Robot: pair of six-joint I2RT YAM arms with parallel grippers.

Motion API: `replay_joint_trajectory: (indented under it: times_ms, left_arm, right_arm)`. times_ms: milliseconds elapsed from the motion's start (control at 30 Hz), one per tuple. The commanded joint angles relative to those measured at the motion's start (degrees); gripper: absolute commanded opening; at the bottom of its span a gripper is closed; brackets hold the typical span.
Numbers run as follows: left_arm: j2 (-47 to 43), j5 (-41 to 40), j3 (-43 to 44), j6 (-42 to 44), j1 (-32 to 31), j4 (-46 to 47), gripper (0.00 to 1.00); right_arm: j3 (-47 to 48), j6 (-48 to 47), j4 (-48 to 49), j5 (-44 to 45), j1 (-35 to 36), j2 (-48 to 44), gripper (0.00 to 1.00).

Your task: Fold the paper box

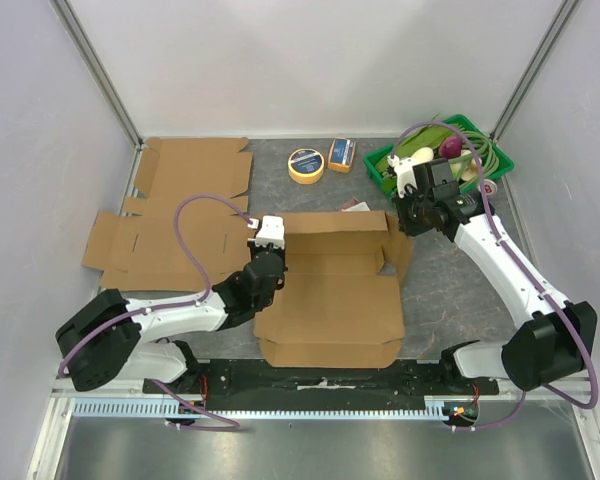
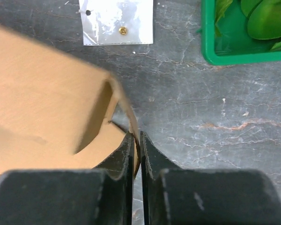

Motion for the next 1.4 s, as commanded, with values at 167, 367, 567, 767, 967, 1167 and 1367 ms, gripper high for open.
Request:
replay_joint_trajectory:
  times_ms: [167,367,567,767,967,1167,1367]
  left_arm:
    - [-19.02,15.85,-0.26,-12.32,-0.24,-15.87,0.7]
    - [-34.06,26.92,-5.54,-18.38,-0.32,-22.31,0.63]
    - [-21.7,38.11,-8.27,-24.54,-4.43,-8.89,0.35]
    - [0.42,35.22,-1.07,-19.19,-14.12,7.03,0.2]
    - [14.08,32.67,5.52,-11.82,-18.86,15.65,0.09]
    - [24.8,24.59,7.99,-2.24,-23.35,24.07,0.07]
    - [35.0,22.82,13.6,-3.27,-23.79,26.57,0.21]
  right_arm:
    - [-2.78,2.34,3.75,1.75,2.76,-3.95,0.03]
    - [-2.35,4.27,2.87,3.51,4.43,-3.34,0.01]
    - [-1.73,7.17,2.61,3.43,4.96,-2.64,0.01]
    - [-1.47,9.72,-1.52,7.98,5.05,-2.55,0.4]
    - [-3.92,10.78,-2.32,8.44,4.87,-3.25,0.34]
    - [-0.96,14.11,-3.19,5.9,4.87,-2.37,0.14]
    - [2.14,16.14,-7.41,4.13,4.87,-0.26,0.1]
